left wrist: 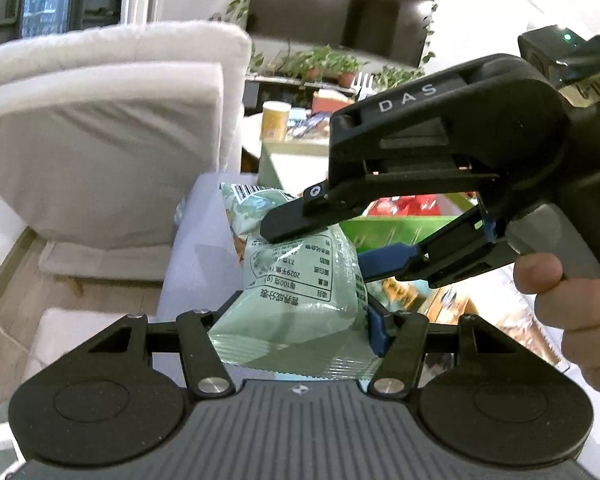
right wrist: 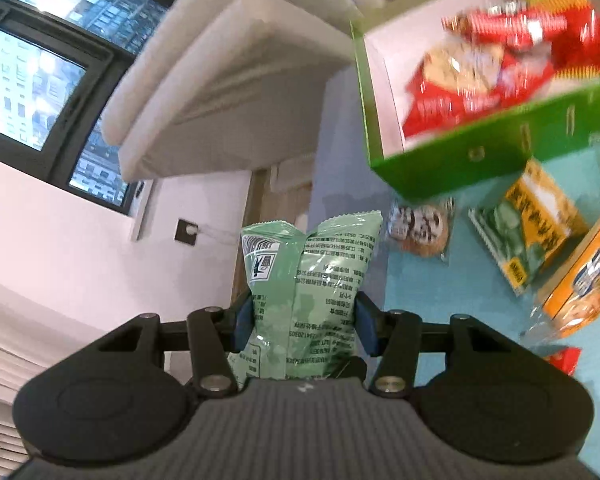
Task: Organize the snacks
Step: 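Lift the green bag with both grippers and carry it over the green box, then open both grippers to drop the green bag into the green box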
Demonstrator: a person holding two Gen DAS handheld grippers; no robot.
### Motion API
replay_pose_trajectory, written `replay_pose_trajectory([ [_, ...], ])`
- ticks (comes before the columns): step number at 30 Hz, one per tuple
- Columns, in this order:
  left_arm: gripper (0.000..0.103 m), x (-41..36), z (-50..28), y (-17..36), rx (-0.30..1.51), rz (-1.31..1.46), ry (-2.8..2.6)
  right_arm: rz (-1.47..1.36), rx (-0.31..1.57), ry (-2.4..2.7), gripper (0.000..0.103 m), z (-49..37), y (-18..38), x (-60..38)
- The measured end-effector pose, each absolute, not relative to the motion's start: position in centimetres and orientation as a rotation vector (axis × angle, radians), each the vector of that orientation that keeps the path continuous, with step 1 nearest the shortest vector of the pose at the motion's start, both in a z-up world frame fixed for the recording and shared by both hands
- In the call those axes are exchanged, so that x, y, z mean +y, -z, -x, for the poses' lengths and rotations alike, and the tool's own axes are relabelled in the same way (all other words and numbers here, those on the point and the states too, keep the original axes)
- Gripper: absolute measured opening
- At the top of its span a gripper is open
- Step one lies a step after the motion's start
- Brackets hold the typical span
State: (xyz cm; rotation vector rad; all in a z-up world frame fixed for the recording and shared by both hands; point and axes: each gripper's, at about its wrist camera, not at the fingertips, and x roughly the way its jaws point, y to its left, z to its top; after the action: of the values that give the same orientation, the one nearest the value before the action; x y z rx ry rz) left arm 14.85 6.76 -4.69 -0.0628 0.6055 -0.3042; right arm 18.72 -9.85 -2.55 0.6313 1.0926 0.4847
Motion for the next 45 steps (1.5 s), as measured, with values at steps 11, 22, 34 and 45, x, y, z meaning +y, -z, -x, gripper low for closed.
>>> replay_pose_trajectory([
  [11,0.056,3.1,-18.8,2.4,0.546,0.054,0.381,-0.644,0.971,-0.444,0.056,-20.2,-0.3,-14.2],
  [22,0.056,0.6,-24.6,1.5,0.560,0.090,0.418,-0.664,0.941,-0.378,0.056,-25.0,-1.1,-17.3],
  [34,0.056,0.0,-30.4,2.4,0.626,0.125,0.428,-0.677,0.939,-0.344,0.057,-30.9,0.2,-18.4],
  [45,0.062,0.3,-33.4,3.4,0.704,0.142,0.436,-0.811,0.944,-0.378,0.089,-33.3,2.7,-19.4],
])
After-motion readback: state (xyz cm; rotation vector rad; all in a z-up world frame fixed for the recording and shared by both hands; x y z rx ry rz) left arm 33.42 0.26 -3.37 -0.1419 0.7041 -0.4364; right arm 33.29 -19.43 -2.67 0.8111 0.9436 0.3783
